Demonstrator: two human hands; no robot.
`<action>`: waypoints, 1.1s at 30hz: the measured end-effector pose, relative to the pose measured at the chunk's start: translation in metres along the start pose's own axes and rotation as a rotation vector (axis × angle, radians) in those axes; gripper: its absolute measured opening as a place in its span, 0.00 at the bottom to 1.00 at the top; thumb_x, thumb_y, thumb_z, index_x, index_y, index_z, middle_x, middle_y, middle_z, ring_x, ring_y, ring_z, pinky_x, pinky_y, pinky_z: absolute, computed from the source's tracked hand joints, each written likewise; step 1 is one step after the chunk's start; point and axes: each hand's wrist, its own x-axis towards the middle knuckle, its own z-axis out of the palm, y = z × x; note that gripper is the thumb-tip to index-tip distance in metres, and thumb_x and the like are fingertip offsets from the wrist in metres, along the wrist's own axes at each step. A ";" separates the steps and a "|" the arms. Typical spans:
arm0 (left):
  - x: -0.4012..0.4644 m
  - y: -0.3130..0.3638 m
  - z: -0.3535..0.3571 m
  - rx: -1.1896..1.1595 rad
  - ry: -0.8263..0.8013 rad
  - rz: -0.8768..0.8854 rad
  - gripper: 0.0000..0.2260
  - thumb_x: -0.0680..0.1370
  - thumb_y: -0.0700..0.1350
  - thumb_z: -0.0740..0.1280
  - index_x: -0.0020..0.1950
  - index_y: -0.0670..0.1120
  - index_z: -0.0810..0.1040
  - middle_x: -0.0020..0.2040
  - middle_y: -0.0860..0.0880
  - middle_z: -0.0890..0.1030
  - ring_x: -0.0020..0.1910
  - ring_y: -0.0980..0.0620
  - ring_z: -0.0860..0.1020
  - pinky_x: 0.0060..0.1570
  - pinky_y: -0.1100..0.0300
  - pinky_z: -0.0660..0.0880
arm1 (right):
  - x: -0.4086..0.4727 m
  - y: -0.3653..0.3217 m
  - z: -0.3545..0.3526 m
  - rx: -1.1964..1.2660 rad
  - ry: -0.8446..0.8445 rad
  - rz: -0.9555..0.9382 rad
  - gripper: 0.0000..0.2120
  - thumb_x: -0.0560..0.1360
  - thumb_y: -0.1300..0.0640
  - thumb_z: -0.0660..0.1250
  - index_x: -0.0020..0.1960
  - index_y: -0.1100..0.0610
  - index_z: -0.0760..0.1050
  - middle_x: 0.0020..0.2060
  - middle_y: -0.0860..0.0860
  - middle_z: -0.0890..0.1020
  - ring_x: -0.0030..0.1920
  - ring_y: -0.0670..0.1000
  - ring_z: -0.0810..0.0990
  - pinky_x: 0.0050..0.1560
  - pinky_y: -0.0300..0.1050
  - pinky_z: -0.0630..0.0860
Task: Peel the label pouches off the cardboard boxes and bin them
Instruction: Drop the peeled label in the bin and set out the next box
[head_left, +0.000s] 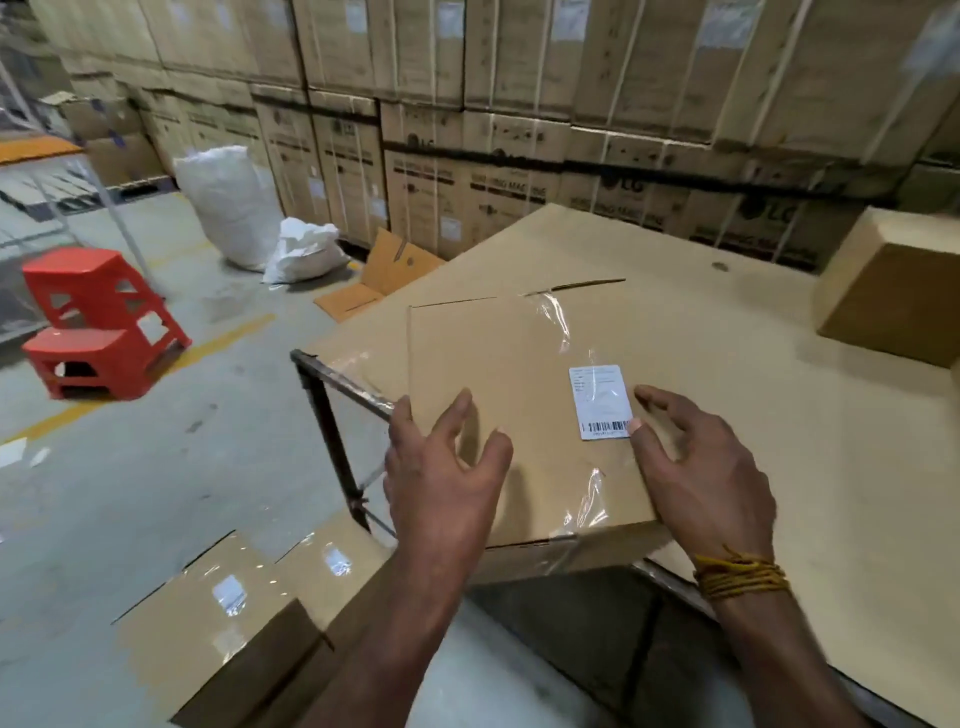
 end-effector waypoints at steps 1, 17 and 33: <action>-0.004 0.016 0.020 0.000 -0.043 0.020 0.24 0.78 0.57 0.67 0.73 0.61 0.71 0.81 0.54 0.52 0.78 0.50 0.55 0.77 0.46 0.56 | 0.008 0.017 -0.019 -0.016 0.020 0.028 0.16 0.78 0.40 0.63 0.65 0.34 0.73 0.61 0.48 0.77 0.56 0.55 0.78 0.46 0.46 0.68; -0.031 0.126 0.238 0.338 -0.406 0.131 0.28 0.79 0.62 0.62 0.78 0.58 0.63 0.82 0.48 0.46 0.79 0.43 0.53 0.74 0.48 0.56 | 0.106 0.216 -0.136 -0.188 0.004 0.254 0.17 0.77 0.39 0.61 0.66 0.33 0.72 0.59 0.50 0.79 0.53 0.57 0.80 0.47 0.47 0.75; 0.108 0.135 0.305 0.364 -0.737 0.691 0.11 0.78 0.45 0.64 0.60 0.53 0.77 0.70 0.53 0.71 0.71 0.56 0.65 0.70 0.59 0.59 | 0.196 0.216 -0.114 -0.113 -0.136 -0.063 0.07 0.76 0.53 0.66 0.49 0.39 0.74 0.67 0.45 0.67 0.61 0.47 0.76 0.62 0.53 0.74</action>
